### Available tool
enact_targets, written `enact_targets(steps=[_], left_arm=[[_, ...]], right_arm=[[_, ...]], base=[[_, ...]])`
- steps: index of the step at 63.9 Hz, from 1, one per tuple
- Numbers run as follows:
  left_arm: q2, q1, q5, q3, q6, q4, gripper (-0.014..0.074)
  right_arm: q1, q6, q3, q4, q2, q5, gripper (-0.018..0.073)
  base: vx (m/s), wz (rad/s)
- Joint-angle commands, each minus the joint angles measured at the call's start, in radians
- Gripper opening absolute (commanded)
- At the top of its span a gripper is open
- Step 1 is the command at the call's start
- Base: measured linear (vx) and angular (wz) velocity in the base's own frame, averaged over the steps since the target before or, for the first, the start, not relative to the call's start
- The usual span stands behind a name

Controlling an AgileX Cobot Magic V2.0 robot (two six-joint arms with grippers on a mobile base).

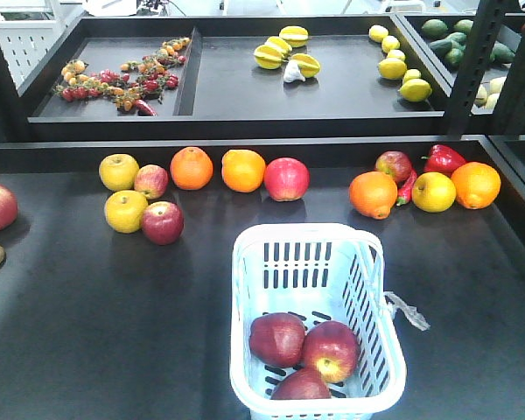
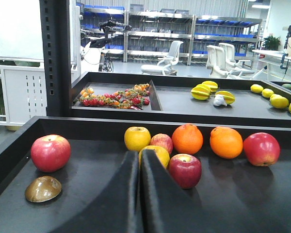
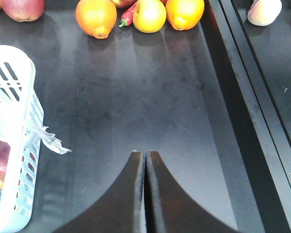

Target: Pick three apples into basket with both arms

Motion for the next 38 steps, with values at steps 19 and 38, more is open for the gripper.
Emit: enact_targets(steps=[19,38], left_arm=[[-0.015,0.001,-0.076,0.023,0.001,-0.011,-0.0006],[-0.015,0.001,-0.076,0.023,0.001,-0.011,-0.0006]], right_arm=[[-0.007,-0.01,-0.022,-0.018,-0.004,-0.052,-0.0009],[-0.007,-0.01,-0.022,-0.018,-0.004,-0.052,-0.0009]], base=[[0.0,0.0],[0.0,0.0]])
